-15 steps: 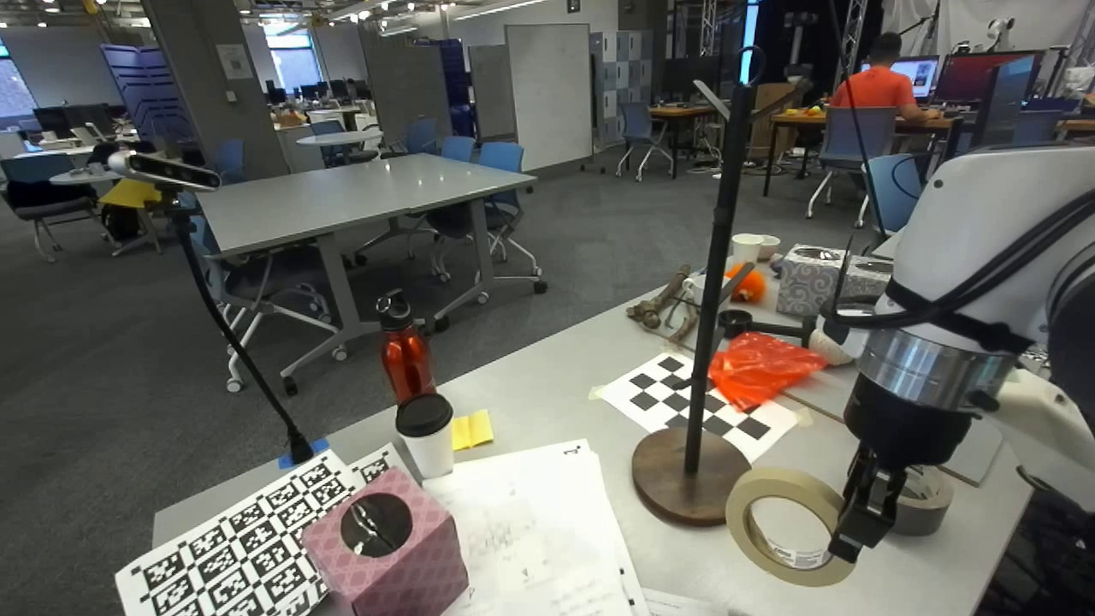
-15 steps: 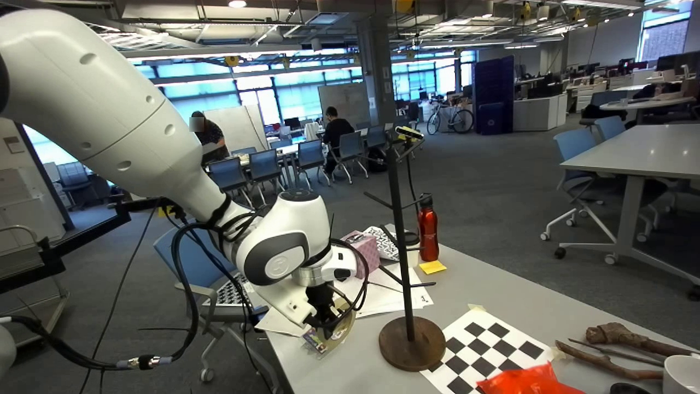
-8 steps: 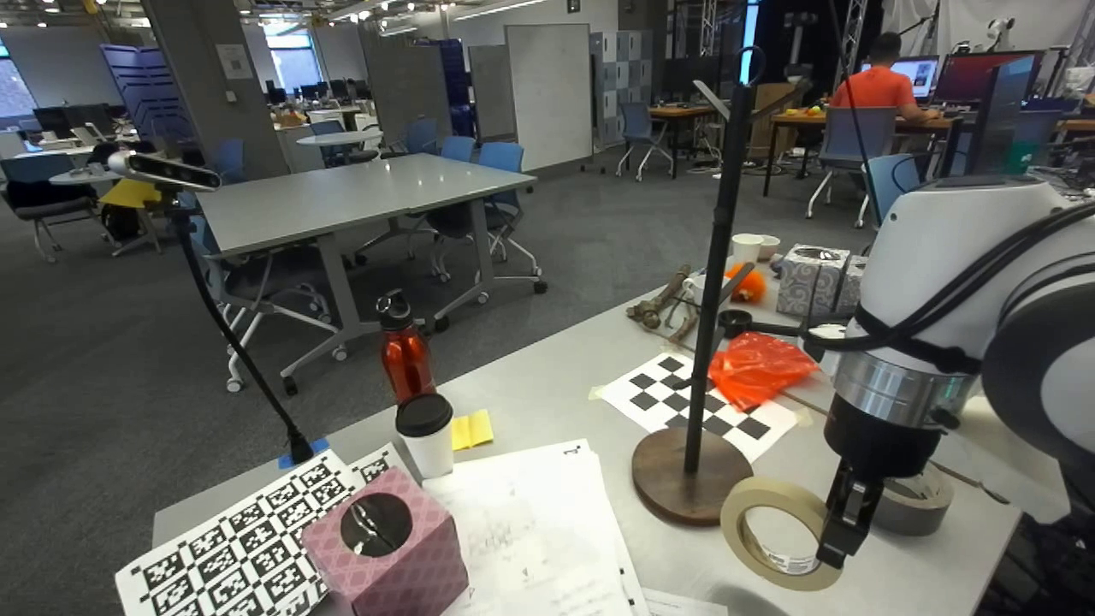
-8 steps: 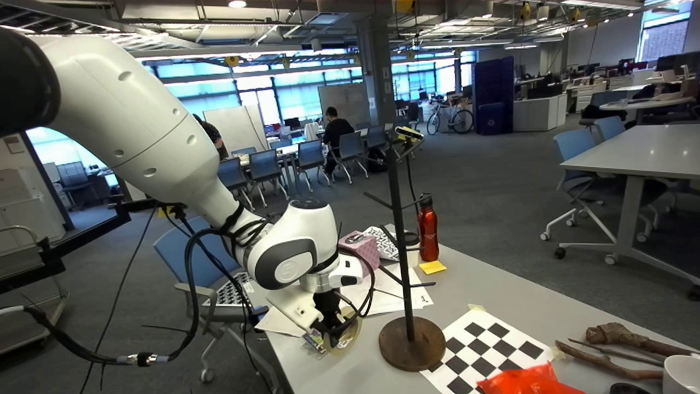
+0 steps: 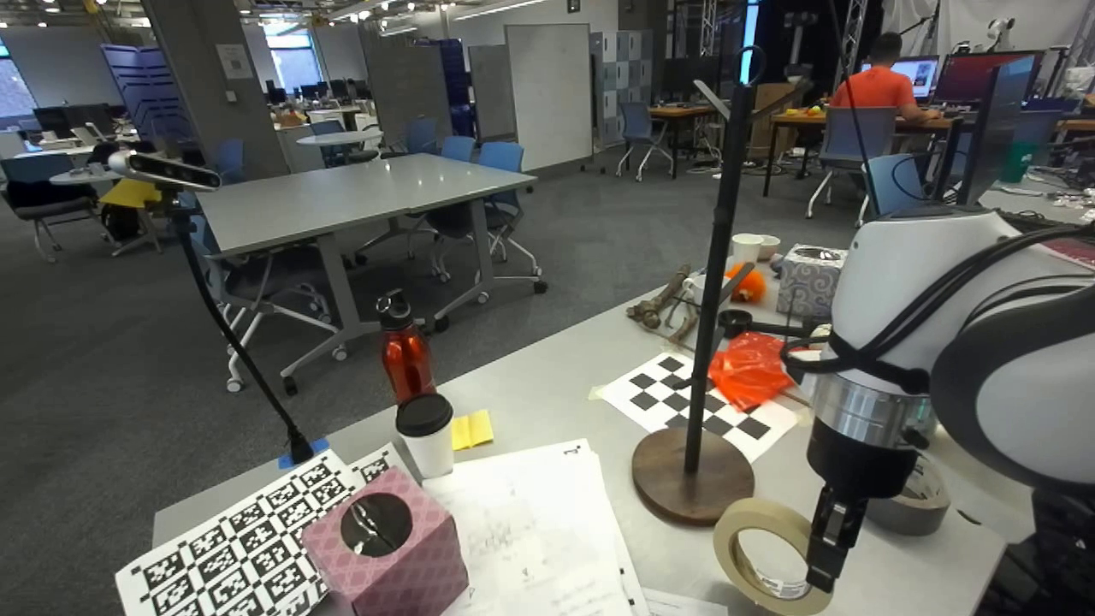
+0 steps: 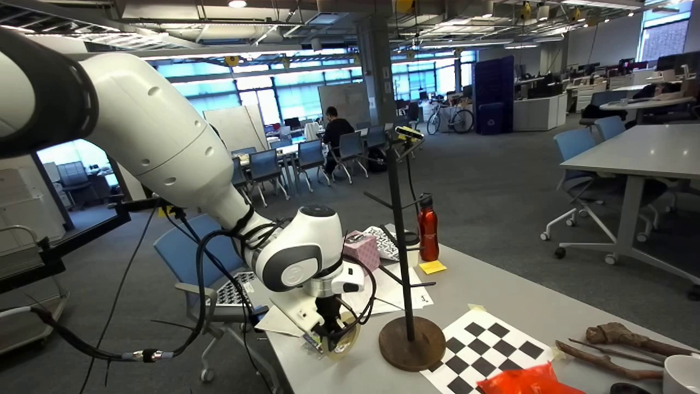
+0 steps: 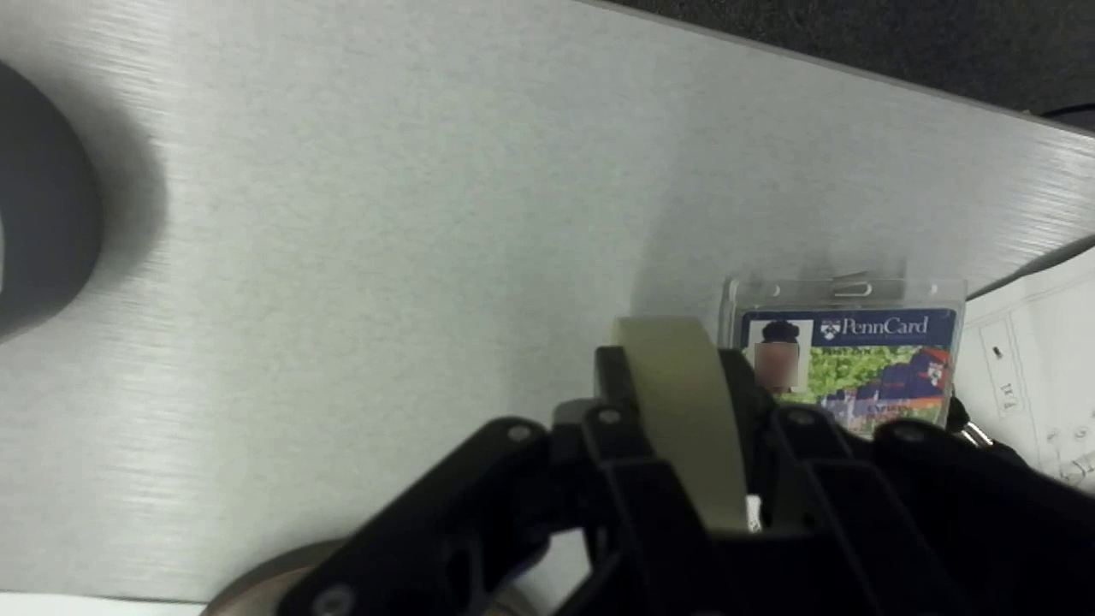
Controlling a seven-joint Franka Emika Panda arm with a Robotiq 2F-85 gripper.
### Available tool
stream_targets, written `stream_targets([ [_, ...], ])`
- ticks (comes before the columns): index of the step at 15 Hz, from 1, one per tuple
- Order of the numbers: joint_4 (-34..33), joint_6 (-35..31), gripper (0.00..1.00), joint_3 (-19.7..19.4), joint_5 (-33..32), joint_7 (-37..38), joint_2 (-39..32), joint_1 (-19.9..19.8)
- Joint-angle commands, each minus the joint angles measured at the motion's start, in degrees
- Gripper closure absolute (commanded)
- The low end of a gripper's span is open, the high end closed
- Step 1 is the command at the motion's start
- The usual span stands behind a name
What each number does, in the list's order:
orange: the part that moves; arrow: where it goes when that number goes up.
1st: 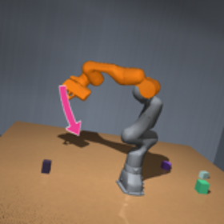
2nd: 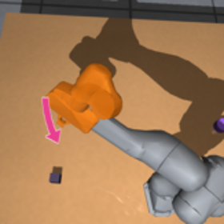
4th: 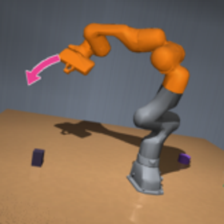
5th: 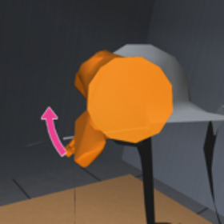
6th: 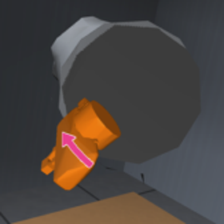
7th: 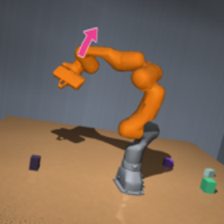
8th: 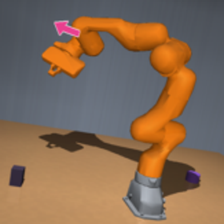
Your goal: Put the masking tape on the table
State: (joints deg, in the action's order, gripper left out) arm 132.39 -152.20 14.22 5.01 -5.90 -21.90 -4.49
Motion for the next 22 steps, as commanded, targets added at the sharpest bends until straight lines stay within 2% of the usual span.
stream_targets([
  [1,-2.05,3.07,0.93,-3.7,-0.35,1.52,-1.06,3.56],
  [5,-2.43,5.06,0.93,-6.51,-0.85,4.59,-1.92,5.79],
  [6,-2.63,5.68,0.6,-6.83,-0.7,5.13,-1.98,6.09],
  [7,-2.7,6.04,0.45,-7.28,-0.86,5.83,-2.01,6.5],
  [13,-2.73,6.85,0.02,-9.39,-2.02,7.81,-2.53,7.85],
  [22,-2.82,3.75,0.0,-12.29,-4.83,12.42,-2.06,9.76],
])
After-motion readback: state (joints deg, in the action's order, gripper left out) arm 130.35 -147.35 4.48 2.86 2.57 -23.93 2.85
